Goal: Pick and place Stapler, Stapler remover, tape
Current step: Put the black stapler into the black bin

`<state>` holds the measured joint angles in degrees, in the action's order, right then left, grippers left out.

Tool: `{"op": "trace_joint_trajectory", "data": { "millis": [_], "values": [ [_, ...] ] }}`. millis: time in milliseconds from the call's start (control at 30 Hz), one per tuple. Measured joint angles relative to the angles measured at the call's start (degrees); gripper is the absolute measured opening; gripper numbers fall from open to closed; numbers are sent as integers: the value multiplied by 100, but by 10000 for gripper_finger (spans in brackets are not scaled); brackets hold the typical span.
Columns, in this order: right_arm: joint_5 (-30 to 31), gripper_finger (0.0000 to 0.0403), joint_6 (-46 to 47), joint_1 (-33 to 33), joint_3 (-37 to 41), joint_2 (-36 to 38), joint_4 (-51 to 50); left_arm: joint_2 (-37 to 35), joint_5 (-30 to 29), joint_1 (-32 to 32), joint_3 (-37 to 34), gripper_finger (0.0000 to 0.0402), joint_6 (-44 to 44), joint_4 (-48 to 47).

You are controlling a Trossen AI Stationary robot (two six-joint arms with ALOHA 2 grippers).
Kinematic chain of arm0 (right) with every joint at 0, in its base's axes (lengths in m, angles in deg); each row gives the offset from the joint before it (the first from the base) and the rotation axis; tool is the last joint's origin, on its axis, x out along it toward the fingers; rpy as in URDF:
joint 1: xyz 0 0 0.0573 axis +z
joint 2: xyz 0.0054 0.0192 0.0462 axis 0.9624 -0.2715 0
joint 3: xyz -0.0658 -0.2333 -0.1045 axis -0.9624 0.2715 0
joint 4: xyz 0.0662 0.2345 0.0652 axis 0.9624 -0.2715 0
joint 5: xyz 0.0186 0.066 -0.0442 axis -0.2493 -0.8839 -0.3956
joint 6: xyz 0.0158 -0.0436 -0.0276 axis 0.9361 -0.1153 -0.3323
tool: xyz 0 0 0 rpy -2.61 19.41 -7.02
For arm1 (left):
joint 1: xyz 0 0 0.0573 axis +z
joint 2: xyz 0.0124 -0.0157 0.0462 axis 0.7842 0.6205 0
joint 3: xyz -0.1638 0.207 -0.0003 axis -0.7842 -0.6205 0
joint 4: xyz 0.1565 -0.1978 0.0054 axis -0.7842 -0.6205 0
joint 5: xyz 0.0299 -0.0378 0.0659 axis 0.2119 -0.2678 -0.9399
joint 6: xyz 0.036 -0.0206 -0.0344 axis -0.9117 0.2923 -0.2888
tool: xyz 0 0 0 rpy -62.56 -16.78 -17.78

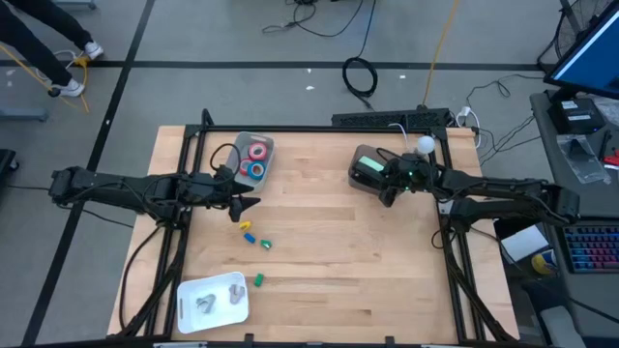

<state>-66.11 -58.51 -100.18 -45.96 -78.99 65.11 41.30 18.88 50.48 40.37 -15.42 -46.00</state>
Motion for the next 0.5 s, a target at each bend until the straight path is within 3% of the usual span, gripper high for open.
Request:
{"op": "trace_joint_trajectory", "data": {
  "millis": [167,400,500],
  "values": [
    [11,194,15,0,0,-2,-57,0,0,0,0,278,4,2],
    [22,134,-81,0,-2,-2,-79,0,-2,1,0,278,40,4],
    [29,133,-182,0,-2,-2,-79,0,-1,0,0,278,53,4]
  ]
}}
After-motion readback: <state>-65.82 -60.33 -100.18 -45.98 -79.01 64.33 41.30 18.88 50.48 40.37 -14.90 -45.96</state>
